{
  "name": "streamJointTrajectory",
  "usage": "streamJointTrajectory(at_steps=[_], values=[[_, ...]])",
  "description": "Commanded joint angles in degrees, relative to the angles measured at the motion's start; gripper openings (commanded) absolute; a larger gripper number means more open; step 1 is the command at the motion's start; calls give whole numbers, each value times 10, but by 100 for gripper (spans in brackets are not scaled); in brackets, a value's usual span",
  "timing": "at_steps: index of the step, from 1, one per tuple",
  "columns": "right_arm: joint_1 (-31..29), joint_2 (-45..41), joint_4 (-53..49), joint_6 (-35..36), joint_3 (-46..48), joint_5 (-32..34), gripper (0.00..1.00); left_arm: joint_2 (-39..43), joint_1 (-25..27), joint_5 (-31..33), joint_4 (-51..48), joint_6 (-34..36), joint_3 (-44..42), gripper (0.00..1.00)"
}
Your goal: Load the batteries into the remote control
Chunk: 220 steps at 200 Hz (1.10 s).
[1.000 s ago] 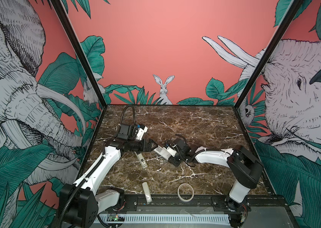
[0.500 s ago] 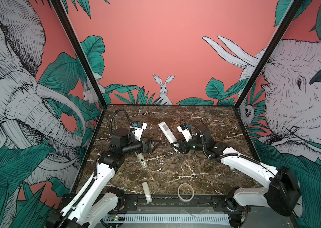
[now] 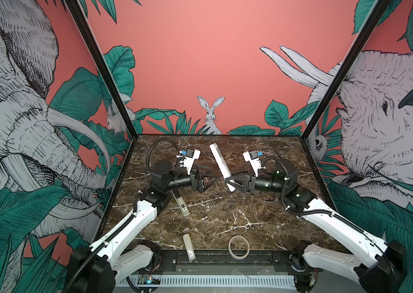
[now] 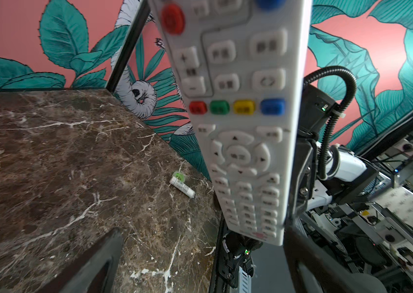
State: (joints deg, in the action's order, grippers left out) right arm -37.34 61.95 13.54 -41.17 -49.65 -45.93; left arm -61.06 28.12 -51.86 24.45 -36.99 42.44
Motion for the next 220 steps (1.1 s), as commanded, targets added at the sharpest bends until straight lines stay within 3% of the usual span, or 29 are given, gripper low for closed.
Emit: streamJointTrajectory(at_steps=[1, 48, 109, 146, 193, 220], values=[[3, -2, 130, -78, 13, -44, 24, -8, 1, -14, 100, -36, 20, 99], [3, 22, 244, -148, 38, -75, 24, -36, 4, -25, 180, -78, 33, 99], [3, 24, 263, -153, 56, -80, 23, -63, 4, -25, 209, -94, 63, 89], [3, 21, 258, -147, 61, -79, 23, -72, 4, -26, 213, -95, 72, 65], [3, 23, 252, -140, 65, -80, 25, -74, 4, -29, 224, -102, 74, 42], [3, 23, 251, -136, 66, -80, 31, -70, 4, -29, 220, -99, 70, 32]])
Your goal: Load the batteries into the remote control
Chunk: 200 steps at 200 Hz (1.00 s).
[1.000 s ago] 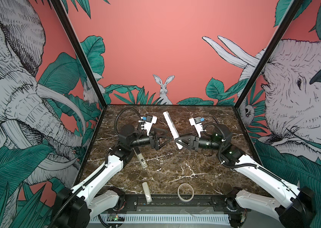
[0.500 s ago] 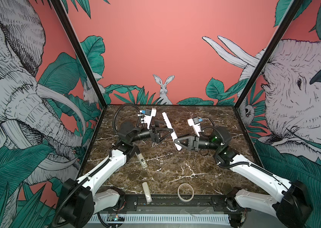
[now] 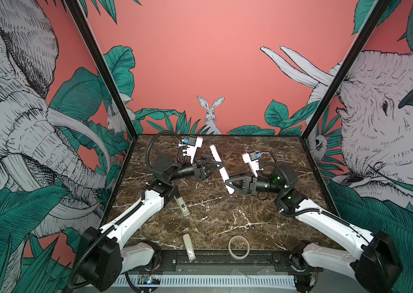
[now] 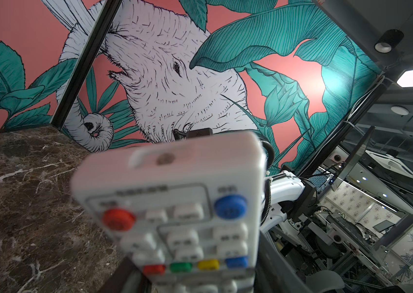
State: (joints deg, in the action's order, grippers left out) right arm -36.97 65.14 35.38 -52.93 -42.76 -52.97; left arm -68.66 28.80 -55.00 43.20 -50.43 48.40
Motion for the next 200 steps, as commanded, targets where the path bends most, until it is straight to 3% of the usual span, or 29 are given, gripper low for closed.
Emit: streamJointTrajectory(at_steps=[1, 28, 57, 85, 113, 122, 137, 174, 200], values=[[0, -9, 33, -18, -2, -9, 32, 6, -3, 3, 32, 36, 10, 32], [1, -11, -5, 1, -1, -5, 56, 15, -4, 7, -23, 67, 14, 27], [5, -33, -138, 89, -7, 17, 75, 34, -4, 36, -220, 177, 38, 28], [6, -61, -333, 213, -23, 87, 82, 40, -3, 92, -389, 262, 62, 27], [6, -75, -488, 292, -29, 204, 84, 15, -4, 126, -470, 290, 68, 23], [6, -75, -522, 307, -26, 236, 91, 1, -3, 144, -496, 294, 72, 22], [6, -75, -553, 319, -18, 269, 99, -27, -1, 172, -538, 300, 82, 21], [3, -81, -580, 330, 11, 324, 99, -114, 30, 317, -671, 324, 143, 22], [-2, -84, -581, 333, 29, 342, 99, -195, 44, 372, -741, 302, 199, 21]])
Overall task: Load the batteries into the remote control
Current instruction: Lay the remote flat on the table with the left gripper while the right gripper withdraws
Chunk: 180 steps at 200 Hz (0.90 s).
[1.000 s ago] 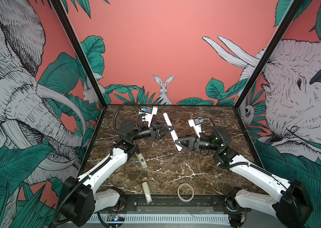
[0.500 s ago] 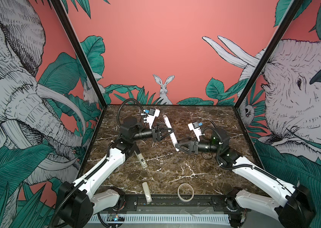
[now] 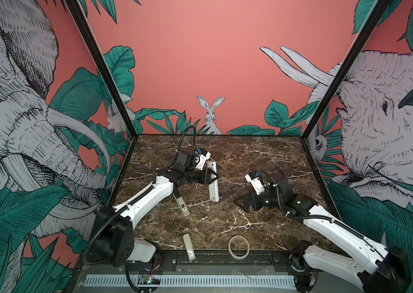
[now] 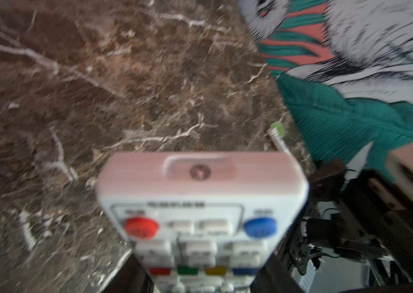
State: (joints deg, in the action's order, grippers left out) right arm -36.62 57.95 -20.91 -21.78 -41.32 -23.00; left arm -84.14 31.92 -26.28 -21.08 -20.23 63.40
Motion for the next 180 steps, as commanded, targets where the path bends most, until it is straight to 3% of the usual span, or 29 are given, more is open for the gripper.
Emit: streamJointTrajectory(at_steps=[1, 14, 53, 91, 180], values=[[-5, -12, -18, 21, 16, 43, 99, -44, 13, 87, -100, -1, 51, 21], [-10, -16, -13, 20, 26, 46, 99, -85, 17, 122, -127, -14, 77, 21], [-68, -31, 51, 9, 61, 78, 99, -193, 27, 147, -159, -41, 147, 20], [-126, -22, 105, -1, 83, 119, 99, -244, 28, 170, -147, -78, 179, 21], [-170, -6, 149, -33, 105, 175, 99, -327, 28, 215, -114, -136, 208, 28]])
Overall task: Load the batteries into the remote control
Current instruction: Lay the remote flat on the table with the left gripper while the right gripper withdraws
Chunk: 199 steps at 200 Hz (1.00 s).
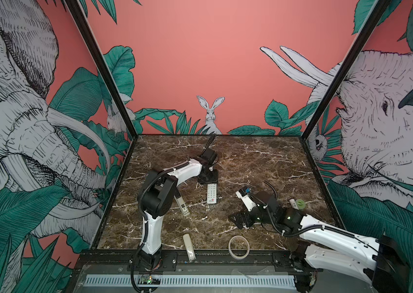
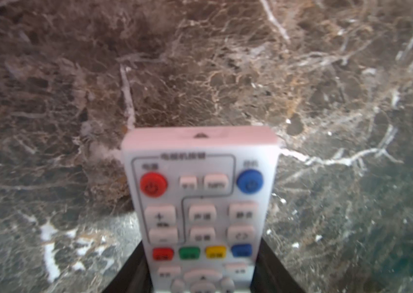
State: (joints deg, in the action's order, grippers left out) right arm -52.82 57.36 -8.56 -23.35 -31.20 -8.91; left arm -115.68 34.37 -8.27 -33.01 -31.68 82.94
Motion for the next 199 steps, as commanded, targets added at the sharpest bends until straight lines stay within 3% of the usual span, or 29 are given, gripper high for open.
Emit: streamJointTrajectory(at_steps=[1, 43, 126, 168, 199], values=[[-7, -1, 26, -18, 4, 35, 99, -12, 3, 35, 6, -21, 12, 28], [-10, -1, 10, -45, 10, 70, 99, -20, 6, 51, 15, -32, 9, 48], [-18, 4, 4, -48, -2, 76, 99, 15, 10, 58, 35, -23, -11, 70], [-21, 15, -9, -48, -17, 78, 99, 111, 8, 84, 61, 42, -41, 88], [-22, 32, -56, -28, -46, 89, 99, 207, -2, 136, 52, 119, -57, 97]])
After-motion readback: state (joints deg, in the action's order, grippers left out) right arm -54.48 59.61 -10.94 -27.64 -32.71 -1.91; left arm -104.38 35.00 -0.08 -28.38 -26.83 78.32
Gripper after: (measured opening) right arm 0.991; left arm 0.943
